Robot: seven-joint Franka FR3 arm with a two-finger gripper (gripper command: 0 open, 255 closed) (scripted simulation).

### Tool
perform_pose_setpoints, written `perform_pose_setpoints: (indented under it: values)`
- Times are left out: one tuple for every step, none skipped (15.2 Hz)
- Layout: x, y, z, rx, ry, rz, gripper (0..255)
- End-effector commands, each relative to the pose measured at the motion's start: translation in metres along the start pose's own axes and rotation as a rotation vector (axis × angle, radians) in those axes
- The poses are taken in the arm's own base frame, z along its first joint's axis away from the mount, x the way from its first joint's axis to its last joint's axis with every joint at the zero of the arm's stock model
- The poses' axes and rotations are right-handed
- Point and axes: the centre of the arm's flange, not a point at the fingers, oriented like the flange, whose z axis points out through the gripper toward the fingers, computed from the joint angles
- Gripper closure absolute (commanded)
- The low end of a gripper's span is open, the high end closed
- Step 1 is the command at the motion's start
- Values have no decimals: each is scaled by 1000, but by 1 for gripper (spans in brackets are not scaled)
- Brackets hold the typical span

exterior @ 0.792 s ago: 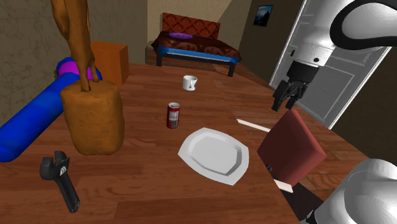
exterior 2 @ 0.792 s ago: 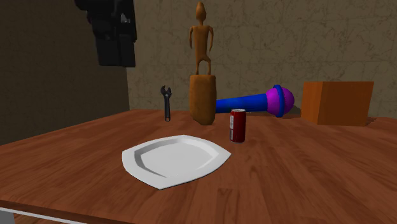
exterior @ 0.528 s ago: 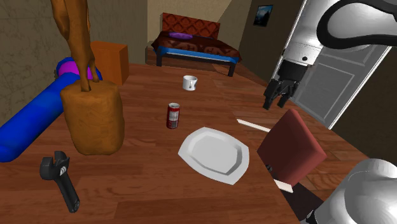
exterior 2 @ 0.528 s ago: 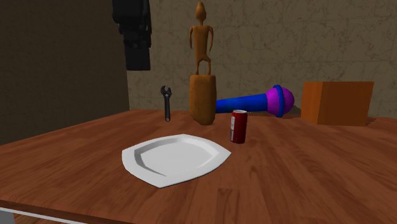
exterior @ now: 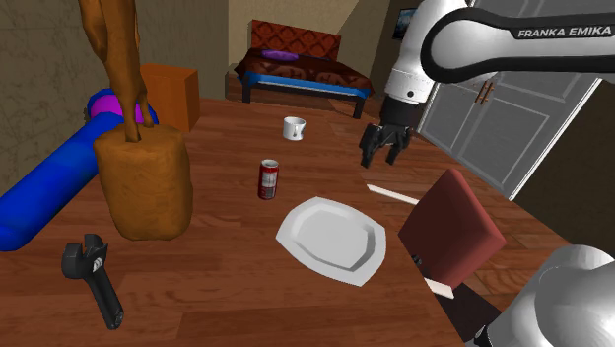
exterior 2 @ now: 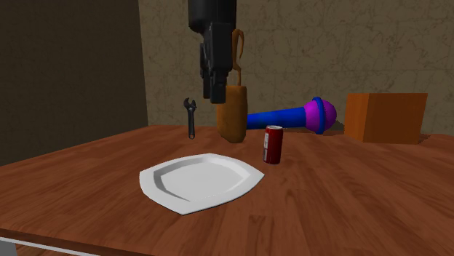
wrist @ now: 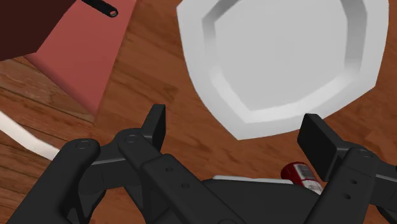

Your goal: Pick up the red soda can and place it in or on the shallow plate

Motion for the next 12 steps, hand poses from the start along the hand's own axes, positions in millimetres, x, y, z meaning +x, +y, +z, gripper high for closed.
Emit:
perform_pose_setpoints:
  values:
    - [21, -17, 8, -3, -1, -3, 0]
    - [31, -25, 11, -4, -1, -5, 0]
    - [41, -32, 15, -6, -2, -6, 0]
    - [52, -40, 19, -8, -2, -8, 0]
    - [62, -48, 23, -10, -2, -10, 0]
    - [72, -56, 27, -11, -3, -11, 0]
    - [82, -64, 30, -13, -3, -13, 0]
    - [92, -72, 34, -15, -4, -15, 0]
    - [102, -80, 38, -17, -4, -16, 0]
    - [112, -88, 42, -19, -4, -18, 0]
    - [122, -96, 46, -20, -5, -20, 0]
    - [132, -105, 50, -22, -5, -22, 0]
